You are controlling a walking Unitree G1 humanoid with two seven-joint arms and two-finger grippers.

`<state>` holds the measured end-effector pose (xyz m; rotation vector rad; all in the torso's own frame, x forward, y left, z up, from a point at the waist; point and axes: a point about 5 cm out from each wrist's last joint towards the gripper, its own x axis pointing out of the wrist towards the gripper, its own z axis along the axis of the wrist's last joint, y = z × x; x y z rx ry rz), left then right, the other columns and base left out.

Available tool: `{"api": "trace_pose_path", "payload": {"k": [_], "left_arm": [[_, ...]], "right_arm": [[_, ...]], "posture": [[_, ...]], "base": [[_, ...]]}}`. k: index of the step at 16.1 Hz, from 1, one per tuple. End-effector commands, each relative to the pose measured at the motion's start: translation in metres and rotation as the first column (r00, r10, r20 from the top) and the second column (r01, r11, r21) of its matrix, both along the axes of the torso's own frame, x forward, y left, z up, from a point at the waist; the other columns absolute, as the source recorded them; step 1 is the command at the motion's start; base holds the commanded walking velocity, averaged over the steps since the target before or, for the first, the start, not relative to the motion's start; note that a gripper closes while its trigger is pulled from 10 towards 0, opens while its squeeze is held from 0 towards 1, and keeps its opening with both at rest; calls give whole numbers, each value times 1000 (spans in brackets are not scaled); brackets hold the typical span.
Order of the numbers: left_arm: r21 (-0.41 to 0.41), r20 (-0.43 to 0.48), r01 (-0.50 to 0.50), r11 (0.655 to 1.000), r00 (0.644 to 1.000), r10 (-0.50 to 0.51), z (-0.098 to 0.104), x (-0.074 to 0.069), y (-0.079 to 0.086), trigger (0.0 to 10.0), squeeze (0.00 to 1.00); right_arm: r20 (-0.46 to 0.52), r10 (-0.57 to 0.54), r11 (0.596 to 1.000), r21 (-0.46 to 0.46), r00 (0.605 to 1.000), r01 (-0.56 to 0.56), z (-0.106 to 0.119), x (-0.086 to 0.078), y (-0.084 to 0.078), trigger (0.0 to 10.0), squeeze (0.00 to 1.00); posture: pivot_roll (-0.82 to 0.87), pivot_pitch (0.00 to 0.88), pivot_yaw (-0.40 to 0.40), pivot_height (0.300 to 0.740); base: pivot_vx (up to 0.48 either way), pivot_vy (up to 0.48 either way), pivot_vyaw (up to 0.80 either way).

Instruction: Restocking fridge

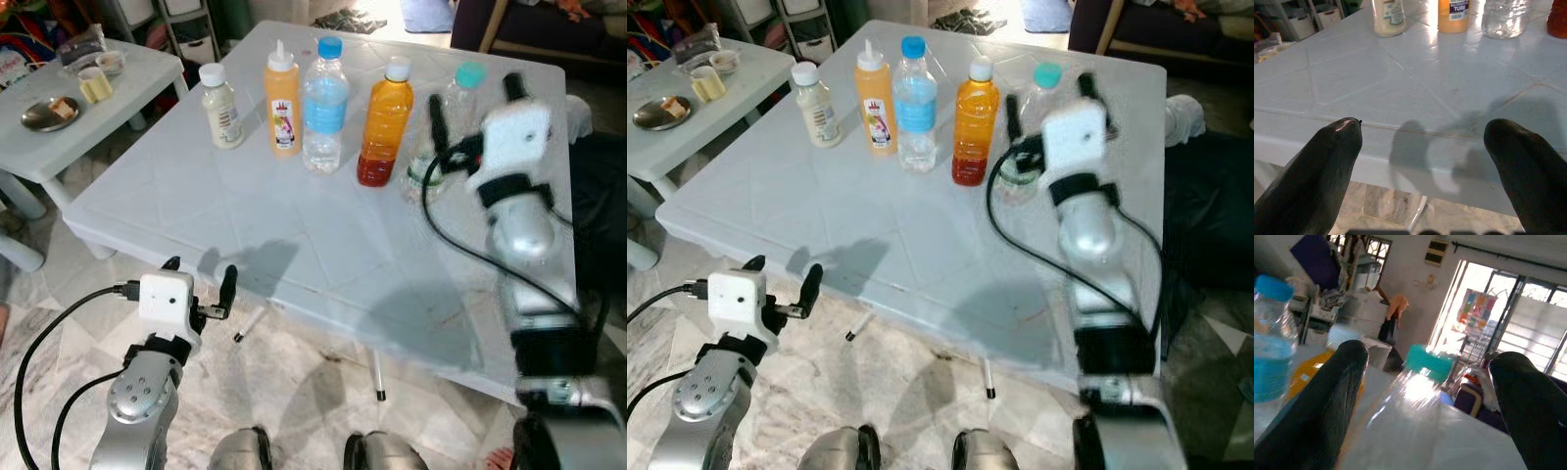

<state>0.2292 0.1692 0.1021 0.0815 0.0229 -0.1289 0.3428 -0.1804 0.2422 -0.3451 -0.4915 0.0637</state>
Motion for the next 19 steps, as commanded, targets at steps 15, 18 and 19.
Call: {"api": "trace_pose_path", "payload": {"k": [15,18,19], "left_arm": [[57,-25,27,998,999,-25,-5,0,4,10000,0],[59,-31,38,998,999,-36,-7,-2,1,10000,0],[60,-32,40,997,999,-38,-7,-2,1,10000,0]], "right_arm": [[-151,8,1000,-5,988,-9,12,46,4,0,0],[-186,-27,1000,-18,982,24,2,45,0,0,0],[-194,-29,1000,-8,981,28,1,45,-1,0,0]], "posture": [[-1,134,44,740],[-7,139,46,740],[-9,139,45,740]], "base": [[0,0,0],[0,0,0],[0,0,0]]}}
